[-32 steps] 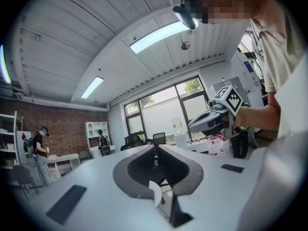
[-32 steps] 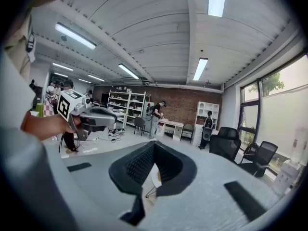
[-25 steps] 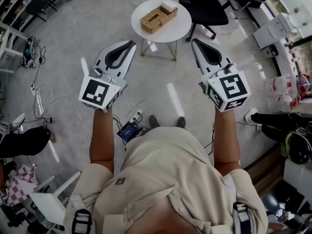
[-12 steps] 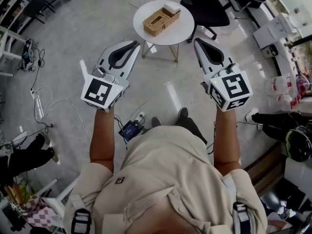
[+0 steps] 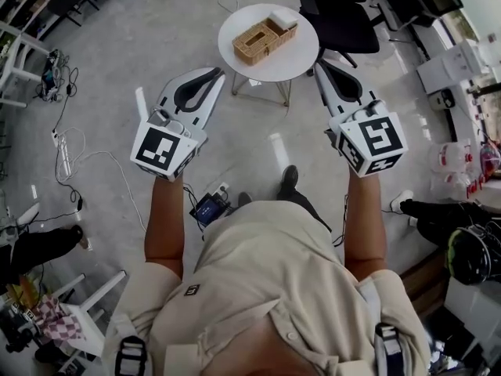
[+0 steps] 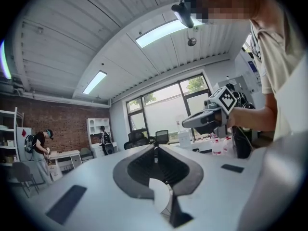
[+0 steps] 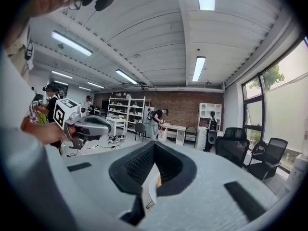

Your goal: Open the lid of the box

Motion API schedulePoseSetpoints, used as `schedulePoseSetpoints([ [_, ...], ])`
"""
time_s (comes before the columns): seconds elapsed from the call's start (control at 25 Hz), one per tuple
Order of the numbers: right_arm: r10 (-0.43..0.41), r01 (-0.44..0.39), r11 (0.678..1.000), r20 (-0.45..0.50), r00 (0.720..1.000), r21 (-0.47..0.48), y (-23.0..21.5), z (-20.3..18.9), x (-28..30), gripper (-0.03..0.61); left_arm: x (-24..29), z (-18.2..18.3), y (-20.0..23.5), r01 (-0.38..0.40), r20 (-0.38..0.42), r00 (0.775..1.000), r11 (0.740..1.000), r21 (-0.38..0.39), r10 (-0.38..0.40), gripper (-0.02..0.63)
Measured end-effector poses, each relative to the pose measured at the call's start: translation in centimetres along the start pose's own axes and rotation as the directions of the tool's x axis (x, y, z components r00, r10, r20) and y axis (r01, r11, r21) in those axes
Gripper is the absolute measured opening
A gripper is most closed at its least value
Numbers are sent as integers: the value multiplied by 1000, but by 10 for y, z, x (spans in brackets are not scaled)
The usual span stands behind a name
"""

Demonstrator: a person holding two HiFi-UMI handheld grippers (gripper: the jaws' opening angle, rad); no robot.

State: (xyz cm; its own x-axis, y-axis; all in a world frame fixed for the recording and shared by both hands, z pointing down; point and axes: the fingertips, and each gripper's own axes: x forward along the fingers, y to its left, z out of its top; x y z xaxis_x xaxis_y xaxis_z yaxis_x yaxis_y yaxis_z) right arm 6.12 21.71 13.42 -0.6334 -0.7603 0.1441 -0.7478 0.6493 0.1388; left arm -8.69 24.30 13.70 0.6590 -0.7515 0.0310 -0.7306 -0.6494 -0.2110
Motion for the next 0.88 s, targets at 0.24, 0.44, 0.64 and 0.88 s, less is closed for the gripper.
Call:
schedulePoseSetpoints([
  [0.24,57,-57,998,-2,998,-5,-35,-1,20,-8,35,2,7,-47,-17,999,999,-7,47,25],
  [0.44,101,-101,995,-4,995,-3,-66,-7,36,-9,66,-1,12,-86,-36,996,996,-11,86,25],
  [0.64,137,-137,991,2,991,2,-97,-14,49,-9,96,-4,14,-118,-54,992,993,-9,118,25],
  [0.88,166,-167,986,12,986,4,-135,-18,57,-9,135,-1,14,-149,-68,987,989,1,149,25],
])
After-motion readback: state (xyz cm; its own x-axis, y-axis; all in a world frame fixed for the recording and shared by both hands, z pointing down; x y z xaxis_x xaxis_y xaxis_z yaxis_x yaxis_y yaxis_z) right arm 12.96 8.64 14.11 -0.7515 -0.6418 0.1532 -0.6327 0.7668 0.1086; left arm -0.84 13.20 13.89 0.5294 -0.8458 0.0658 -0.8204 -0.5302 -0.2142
